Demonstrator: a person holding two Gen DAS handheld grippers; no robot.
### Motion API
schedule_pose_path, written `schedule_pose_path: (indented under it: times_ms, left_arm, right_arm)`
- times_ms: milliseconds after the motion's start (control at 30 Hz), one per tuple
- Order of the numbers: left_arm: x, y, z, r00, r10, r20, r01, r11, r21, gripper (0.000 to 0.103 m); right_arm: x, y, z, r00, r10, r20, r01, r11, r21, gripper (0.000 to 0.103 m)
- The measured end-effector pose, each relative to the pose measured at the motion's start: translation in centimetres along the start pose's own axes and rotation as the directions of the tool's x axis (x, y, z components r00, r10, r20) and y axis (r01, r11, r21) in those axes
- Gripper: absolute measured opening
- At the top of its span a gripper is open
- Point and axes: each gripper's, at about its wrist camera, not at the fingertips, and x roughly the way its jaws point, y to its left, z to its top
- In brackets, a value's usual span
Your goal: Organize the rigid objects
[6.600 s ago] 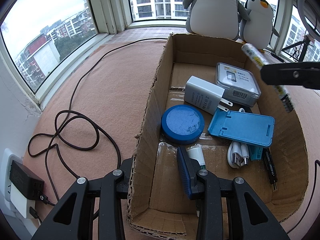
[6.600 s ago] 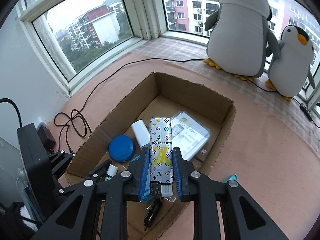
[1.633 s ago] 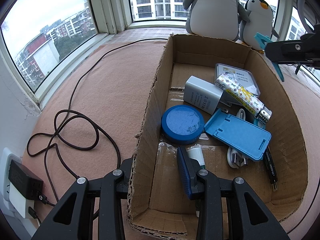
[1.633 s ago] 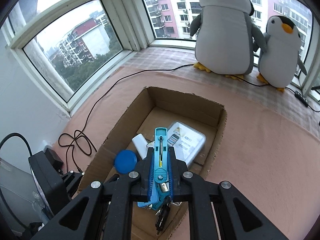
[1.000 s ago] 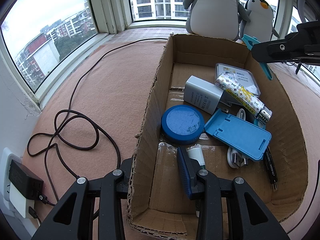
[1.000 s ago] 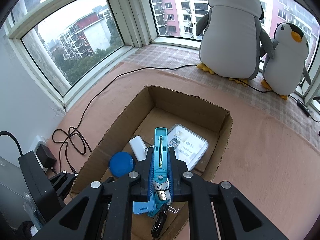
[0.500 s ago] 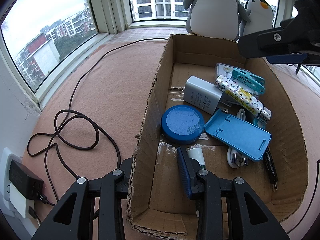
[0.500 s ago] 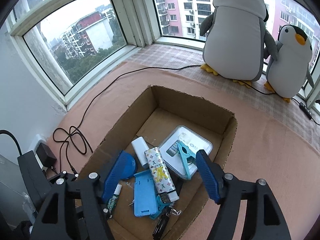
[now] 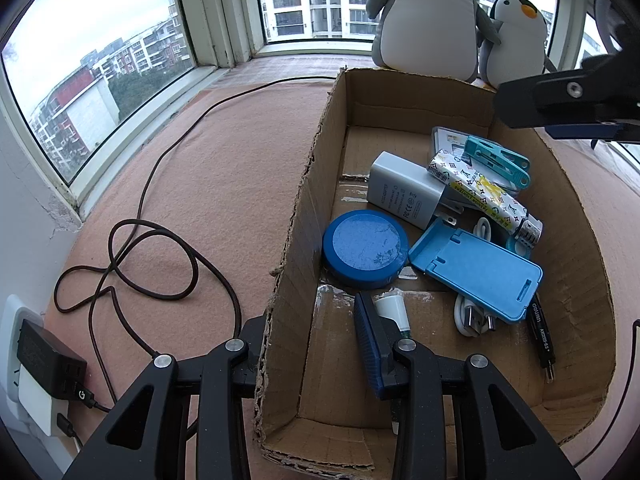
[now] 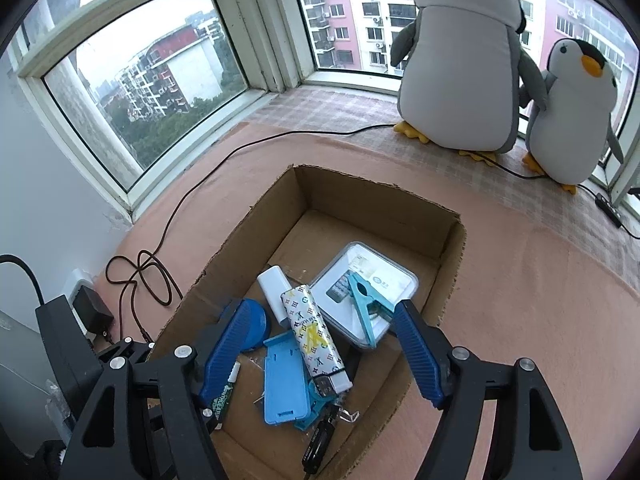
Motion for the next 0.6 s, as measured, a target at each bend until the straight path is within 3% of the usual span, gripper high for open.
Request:
schedule_pose_path:
  times_ms: [600]
  left_arm:
    - [0.0,-0.1,-0.1,1.000,0.004,-0.006,-0.004,1.000,0.003,0.038]
  right_arm:
    - [-2.4,-1.2,-3.2,0.999,-0.037,0.019,0.037,0.999,0.010,0.071]
